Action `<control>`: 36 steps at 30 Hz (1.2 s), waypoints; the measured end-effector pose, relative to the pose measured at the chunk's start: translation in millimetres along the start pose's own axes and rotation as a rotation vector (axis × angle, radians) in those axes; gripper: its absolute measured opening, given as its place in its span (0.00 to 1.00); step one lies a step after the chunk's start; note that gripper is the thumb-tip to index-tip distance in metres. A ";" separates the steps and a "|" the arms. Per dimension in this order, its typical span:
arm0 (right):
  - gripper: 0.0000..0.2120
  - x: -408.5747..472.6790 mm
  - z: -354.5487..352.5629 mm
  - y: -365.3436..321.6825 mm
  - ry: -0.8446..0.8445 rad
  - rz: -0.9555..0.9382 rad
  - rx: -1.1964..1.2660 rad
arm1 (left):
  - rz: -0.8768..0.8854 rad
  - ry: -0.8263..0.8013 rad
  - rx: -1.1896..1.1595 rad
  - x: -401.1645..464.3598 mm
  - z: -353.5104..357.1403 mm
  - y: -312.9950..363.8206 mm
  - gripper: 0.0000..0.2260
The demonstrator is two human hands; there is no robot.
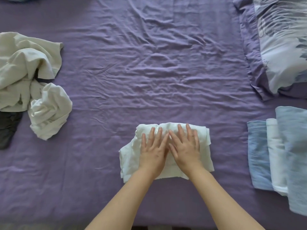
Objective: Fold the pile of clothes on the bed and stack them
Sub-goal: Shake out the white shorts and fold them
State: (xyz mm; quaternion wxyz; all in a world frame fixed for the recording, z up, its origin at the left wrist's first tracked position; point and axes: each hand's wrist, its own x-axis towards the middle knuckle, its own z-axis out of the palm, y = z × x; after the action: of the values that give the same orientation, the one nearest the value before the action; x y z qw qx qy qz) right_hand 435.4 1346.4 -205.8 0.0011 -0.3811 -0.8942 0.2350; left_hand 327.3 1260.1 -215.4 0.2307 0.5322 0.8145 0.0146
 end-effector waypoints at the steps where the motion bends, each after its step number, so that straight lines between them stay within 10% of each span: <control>1: 0.25 6.6 4.6 5.9 -0.103 0.035 -0.054 | 0.020 -0.049 0.060 6.3 3.2 -3.9 0.26; 13: 0.27 32.1 36.2 79.2 -0.232 0.091 -0.200 | -0.059 -0.243 0.047 40.7 16.2 -64.3 0.30; 20: 0.47 -7.4 23.3 55.9 0.103 0.768 0.257 | -0.583 0.007 -0.435 13.1 2.4 -49.0 0.45; 25: 0.32 -6.1 14.0 46.7 0.062 1.065 0.721 | -0.768 -0.254 -0.568 2.7 -14.7 -56.6 0.33; 36: 0.14 -65.7 -68.0 3.9 0.208 0.872 1.148 | -0.539 -0.308 -1.257 -46.3 -91.9 -62.3 0.28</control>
State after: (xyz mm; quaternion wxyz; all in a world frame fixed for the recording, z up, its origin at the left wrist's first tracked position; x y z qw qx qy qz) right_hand 497.0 1332.5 -135.3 0.1921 -0.6625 -0.3921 0.6086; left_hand 253.0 1213.0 -133.4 0.6031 0.0732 0.7134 0.3494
